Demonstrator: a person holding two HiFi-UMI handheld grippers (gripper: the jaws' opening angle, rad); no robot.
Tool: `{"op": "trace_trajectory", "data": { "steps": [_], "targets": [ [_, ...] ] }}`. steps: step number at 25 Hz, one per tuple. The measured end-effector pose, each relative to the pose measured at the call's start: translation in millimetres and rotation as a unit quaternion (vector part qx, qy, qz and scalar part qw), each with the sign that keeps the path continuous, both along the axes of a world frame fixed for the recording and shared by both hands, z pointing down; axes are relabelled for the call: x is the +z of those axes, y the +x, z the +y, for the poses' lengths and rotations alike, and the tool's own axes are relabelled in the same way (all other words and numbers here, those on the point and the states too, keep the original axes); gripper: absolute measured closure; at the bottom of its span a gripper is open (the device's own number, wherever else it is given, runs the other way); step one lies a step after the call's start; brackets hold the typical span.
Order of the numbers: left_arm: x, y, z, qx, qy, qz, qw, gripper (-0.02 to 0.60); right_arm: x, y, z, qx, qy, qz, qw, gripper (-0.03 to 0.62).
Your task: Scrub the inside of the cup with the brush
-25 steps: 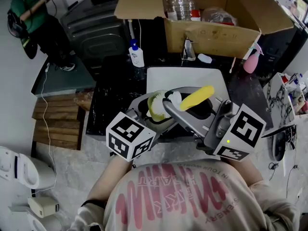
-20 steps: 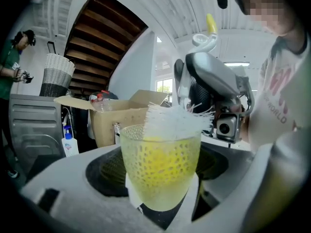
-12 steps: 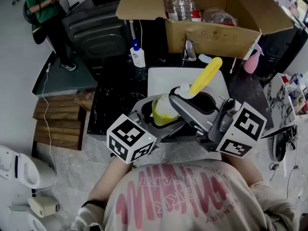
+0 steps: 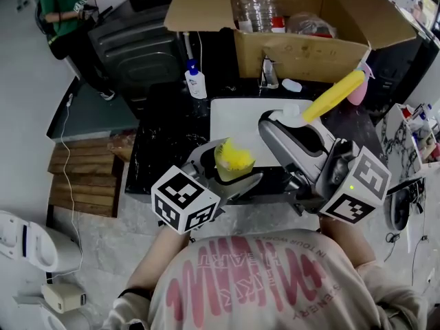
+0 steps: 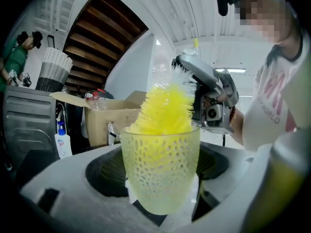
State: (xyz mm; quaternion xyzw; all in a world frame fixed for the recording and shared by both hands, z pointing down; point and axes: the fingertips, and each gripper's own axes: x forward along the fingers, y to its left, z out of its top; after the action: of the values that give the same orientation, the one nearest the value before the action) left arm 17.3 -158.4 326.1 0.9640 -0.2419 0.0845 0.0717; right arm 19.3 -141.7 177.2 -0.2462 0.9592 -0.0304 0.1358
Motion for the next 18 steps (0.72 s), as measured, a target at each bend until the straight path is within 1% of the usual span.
{"op": "trace_trajectory", "data": {
  "steps": [7,12,18],
  "targets": [
    [1,-6,-2,-0.014,0.001,-0.001,0.9999,0.193,-16,22,-6,0.033,0.003,-0.035,0.999,0.549],
    [3,-13,-3,-0.027,-0.008,0.008,0.9996,0.193,-14,42,-15,0.04,-0.033,-0.093,0.994,0.548],
    [15,-20,-6,-0.044,-0.024,0.0,0.9987,0.193,-11,62,-26,0.051,-0.06,-0.148,0.986,0.549]
  ]
}}
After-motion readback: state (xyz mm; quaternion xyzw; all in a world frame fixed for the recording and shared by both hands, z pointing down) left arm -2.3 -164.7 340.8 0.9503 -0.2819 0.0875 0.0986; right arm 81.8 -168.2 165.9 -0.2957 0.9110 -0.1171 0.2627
